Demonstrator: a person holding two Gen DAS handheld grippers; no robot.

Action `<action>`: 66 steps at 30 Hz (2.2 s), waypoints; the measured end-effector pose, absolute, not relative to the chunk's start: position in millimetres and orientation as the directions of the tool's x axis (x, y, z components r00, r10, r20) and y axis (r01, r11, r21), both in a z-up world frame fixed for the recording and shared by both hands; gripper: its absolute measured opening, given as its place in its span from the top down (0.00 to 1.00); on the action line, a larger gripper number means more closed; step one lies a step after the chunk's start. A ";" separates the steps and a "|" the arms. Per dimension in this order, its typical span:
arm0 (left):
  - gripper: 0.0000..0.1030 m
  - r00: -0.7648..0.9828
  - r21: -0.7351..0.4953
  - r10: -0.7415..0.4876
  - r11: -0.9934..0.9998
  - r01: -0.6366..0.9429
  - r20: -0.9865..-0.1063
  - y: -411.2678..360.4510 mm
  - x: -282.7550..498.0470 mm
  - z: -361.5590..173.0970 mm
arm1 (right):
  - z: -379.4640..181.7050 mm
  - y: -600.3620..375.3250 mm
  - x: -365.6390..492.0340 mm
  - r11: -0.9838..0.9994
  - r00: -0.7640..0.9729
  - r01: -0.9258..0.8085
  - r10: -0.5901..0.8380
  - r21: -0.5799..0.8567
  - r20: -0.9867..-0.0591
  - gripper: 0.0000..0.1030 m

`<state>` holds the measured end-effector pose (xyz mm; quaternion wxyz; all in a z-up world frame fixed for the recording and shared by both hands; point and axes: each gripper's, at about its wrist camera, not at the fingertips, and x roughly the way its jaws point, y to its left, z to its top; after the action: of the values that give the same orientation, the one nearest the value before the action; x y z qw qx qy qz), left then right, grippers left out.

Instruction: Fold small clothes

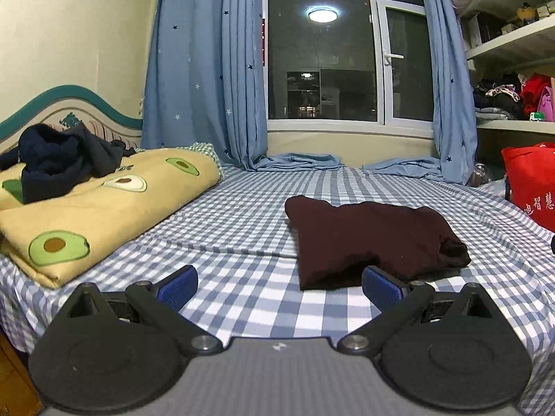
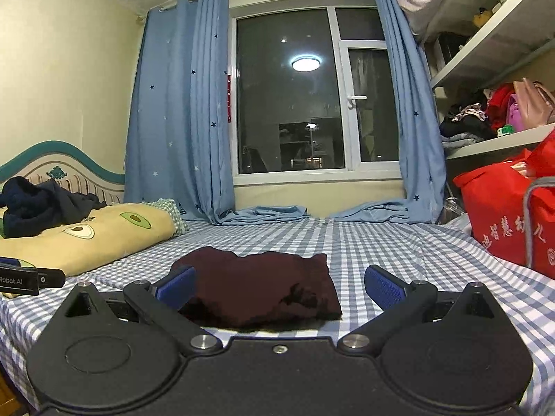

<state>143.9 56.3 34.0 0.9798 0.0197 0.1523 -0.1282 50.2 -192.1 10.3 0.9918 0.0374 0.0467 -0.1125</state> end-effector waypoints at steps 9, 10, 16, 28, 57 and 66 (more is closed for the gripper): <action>0.01 0.915 -0.020 -0.244 0.968 0.251 -0.321 56.9 143.7 21.8 | 3.0 -188.6 45.9 0.971 0.969 0.230 -0.223 0.060 -0.104 0.00; 0.01 0.916 -0.017 -0.243 0.968 0.250 -0.319 56.6 144.3 21.6 | 3.0 -187.8 46.6 0.971 0.969 0.230 -0.223 0.060 -0.106 0.00; 0.01 0.916 -0.013 -0.242 0.968 0.251 -0.320 54.9 146.1 20.3 | 2.7 -189.9 50.2 0.972 0.970 0.226 -0.218 0.061 -0.111 0.00; 0.01 0.922 -0.007 -0.236 0.969 0.246 -0.308 51.2 149.2 22.2 | 4.1 -188.5 57.0 0.976 0.972 0.214 -0.209 0.039 -0.107 0.00; 0.01 0.920 -0.010 -0.209 0.976 0.218 -0.332 48.0 152.6 21.6 | 3.3 -192.7 56.7 0.979 0.975 0.204 -0.200 0.029 -0.098 0.00; 0.01 0.921 0.011 -0.179 0.981 0.195 -0.345 47.0 152.9 18.6 | 3.0 -193.9 57.2 0.979 0.975 0.201 -0.197 0.031 -0.105 0.00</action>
<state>152.9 47.0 18.6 0.9798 0.0223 0.1741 -0.0955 57.2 -193.9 3.0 0.9935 0.0206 0.0505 -0.1003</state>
